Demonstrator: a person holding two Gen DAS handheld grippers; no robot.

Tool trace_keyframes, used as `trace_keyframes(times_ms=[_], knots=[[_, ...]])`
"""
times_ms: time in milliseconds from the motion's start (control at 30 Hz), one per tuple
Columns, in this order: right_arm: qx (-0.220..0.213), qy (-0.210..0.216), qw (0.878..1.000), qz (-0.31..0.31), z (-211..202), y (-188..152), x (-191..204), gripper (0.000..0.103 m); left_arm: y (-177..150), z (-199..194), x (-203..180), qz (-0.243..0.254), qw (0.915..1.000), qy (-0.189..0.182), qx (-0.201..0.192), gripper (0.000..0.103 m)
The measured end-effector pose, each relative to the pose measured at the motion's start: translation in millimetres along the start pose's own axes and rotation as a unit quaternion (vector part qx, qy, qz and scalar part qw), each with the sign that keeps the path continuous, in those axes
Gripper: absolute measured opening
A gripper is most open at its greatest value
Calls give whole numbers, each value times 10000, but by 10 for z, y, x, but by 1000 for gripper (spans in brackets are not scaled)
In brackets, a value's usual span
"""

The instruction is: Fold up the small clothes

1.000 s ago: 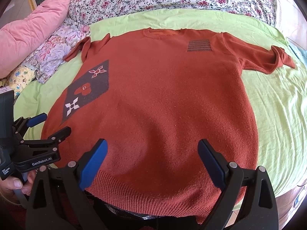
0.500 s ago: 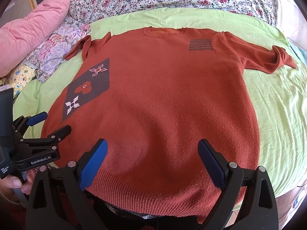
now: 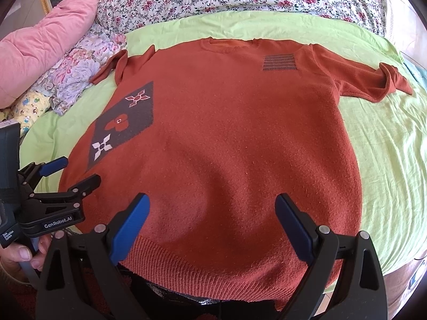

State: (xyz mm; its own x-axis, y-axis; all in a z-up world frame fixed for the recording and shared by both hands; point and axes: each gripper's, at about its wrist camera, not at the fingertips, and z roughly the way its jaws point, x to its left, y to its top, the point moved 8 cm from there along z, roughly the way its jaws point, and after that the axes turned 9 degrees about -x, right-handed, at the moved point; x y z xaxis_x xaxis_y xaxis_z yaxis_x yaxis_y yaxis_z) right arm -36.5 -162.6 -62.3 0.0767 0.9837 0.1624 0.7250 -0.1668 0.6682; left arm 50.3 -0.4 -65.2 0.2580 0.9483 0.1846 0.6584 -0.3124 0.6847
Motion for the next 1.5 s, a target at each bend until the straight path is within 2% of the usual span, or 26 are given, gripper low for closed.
trace_keyframes(times_ms=[500, 700, 833, 1000, 1067, 1133, 1233, 1400, 1500], knots=[[-148, 38, 9993, 332, -25, 115, -188, 95, 111, 117, -54, -164, 9993, -333, 88, 91], [-264, -84, 9976, 640, -82, 343, -546, 95, 313, 233, -65, -41, 9993, -369, 39, 91], [-491, -474, 9933, 933, -142, 665, -1108, 95, 526, 344, -30, -284, 9983, -505, 15, 91], [-674, -861, 9818, 1553, -90, 1103, -1932, 93, 856, 511, 53, -654, 9961, -577, -110, 91], [-752, -1031, 9762, 1755, -37, 1324, -2267, 89, 982, 613, 30, -453, 9968, -663, 8, 91], [-914, -1343, 9692, 1850, -26, 1556, -2628, 88, 1130, 718, 26, -198, 9985, -517, 36, 91], [-1033, -1681, 9580, 2083, 83, 1909, -3189, 85, 1296, 867, 51, -121, 9993, -346, 25, 91], [-808, -2309, 9400, 2378, 488, 2292, -4044, 78, 1473, 1142, 23, -254, 9988, -390, 149, 91], [-425, -2560, 9303, 2591, 813, 2264, -4449, 75, 1483, 1282, -17, -234, 9987, -389, 242, 91]])
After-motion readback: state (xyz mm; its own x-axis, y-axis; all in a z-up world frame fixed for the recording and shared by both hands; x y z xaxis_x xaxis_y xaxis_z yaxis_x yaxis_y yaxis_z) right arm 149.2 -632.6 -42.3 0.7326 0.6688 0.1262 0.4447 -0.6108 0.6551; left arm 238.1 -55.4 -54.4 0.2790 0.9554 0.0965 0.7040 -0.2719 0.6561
